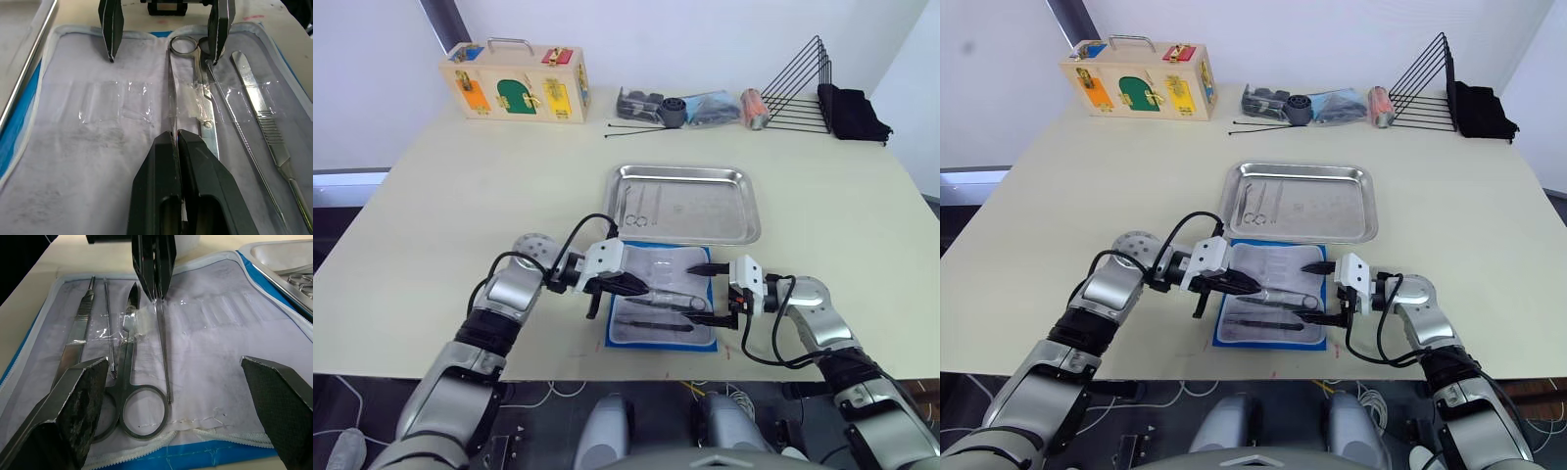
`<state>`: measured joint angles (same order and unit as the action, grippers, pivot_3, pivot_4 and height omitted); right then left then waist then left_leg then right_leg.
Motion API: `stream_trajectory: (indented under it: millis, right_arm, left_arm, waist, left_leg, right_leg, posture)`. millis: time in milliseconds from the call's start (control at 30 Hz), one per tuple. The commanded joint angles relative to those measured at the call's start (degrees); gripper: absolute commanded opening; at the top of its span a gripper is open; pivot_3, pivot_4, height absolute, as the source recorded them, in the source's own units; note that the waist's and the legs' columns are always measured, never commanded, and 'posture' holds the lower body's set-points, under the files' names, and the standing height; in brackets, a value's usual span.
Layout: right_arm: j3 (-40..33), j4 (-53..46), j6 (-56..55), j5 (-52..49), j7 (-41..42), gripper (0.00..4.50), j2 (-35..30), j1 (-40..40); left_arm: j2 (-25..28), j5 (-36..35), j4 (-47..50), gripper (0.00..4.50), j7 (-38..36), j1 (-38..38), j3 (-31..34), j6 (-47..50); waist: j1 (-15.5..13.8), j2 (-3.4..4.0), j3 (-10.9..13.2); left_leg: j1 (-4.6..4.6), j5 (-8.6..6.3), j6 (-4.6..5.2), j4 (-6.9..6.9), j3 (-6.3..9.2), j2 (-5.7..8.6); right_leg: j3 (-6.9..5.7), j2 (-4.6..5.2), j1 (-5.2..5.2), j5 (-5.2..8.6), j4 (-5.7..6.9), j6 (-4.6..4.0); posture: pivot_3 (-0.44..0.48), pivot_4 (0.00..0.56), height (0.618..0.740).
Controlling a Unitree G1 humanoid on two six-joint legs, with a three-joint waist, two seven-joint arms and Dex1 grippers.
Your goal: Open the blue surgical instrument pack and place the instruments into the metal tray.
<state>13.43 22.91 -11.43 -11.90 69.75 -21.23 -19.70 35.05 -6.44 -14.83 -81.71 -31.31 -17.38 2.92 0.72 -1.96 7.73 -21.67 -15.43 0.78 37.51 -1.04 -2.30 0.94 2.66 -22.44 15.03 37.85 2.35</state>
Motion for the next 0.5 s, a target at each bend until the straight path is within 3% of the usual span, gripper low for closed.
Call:
stream_trajectory:
  millis: [33,500]
  right_arm:
    - [2.38,3.94,2.27,2.70,0.08,4.50,-0.21,2.96]
    - [2.43,3.88,2.21,2.71,0.19,4.50,-0.14,3.16]
  left_arm:
    - [1.11,-0.25,3.81,0.04,-0.60,-1.39,0.09,2.06]
    - [5.30,-0.67,7.16,0.04,-1.36,-1.45,0.49,5.51]
  waist:
    - [0.00,0.00,0.00]
    - [0.01,0.00,0.01]
  left_leg:
    - [0.00,0.00,0.00,0.00,0.01,0.00]
    - [0.00,0.00,0.00,0.00,0.00,0.00]
  right_leg:
    - [0.00,0.00,0.00,0.00,0.00,0.00]
    - [0.00,-0.01,0.00,0.00,0.00,0.00]
  posture:
    - [0.000,0.150,0.740]
    - [0.000,0.150,0.740]
